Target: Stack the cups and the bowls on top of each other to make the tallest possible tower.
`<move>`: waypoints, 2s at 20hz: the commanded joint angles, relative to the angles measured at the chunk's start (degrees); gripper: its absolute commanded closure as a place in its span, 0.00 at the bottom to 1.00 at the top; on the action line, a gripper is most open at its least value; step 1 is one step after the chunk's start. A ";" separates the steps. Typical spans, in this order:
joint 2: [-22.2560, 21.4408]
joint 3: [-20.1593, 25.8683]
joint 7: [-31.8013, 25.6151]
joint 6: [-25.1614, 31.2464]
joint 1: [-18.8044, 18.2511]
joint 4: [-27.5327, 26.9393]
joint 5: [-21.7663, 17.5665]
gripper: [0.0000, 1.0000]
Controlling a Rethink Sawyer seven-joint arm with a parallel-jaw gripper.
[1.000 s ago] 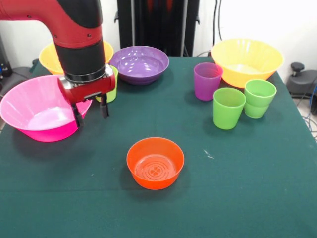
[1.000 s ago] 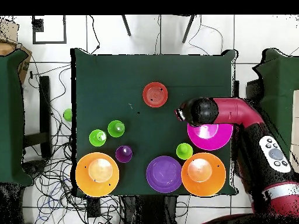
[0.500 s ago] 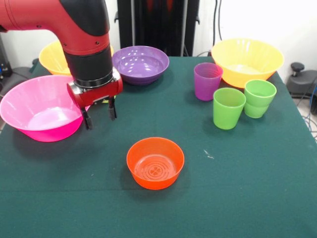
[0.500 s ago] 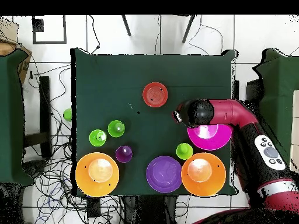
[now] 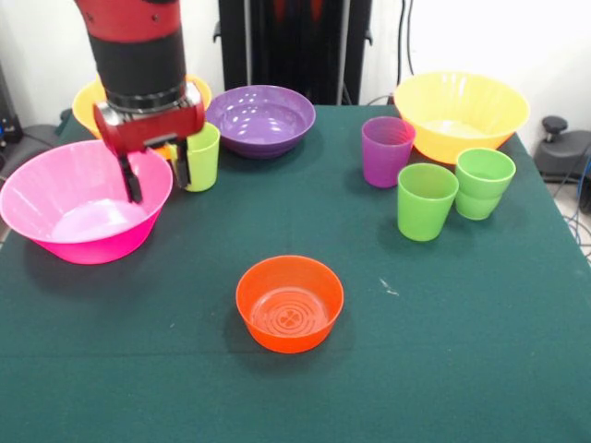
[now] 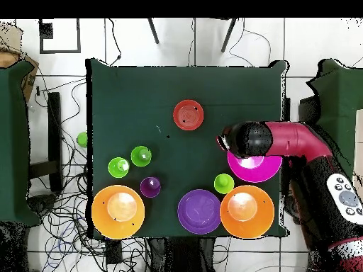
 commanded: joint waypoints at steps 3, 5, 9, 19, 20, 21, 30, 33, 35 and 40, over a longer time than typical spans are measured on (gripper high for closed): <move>-1.93 -0.20 -5.80 4.96 -0.09 3.17 -0.14 0.00; -2.17 -0.35 -4.60 3.60 0.26 4.04 -0.51 0.00; 3.31 -1.13 -1.81 -2.69 0.68 3.72 -3.00 0.00; 9.96 -1.22 -1.88 -6.57 1.25 0.35 -4.56 0.00; 10.37 -1.15 -2.33 -6.42 1.27 -0.17 -4.52 0.00; 10.68 -1.04 -2.78 -6.37 1.16 -0.53 -4.44 0.00; 10.16 0.08 -5.71 -3.56 0.24 -1.71 -3.50 0.00; 6.24 0.27 -6.98 0.41 -0.30 -0.59 -2.02 0.00; 2.30 0.43 -7.24 2.44 -0.66 1.03 -0.92 0.00; -2.55 0.71 -8.14 6.00 -1.04 2.41 0.54 0.00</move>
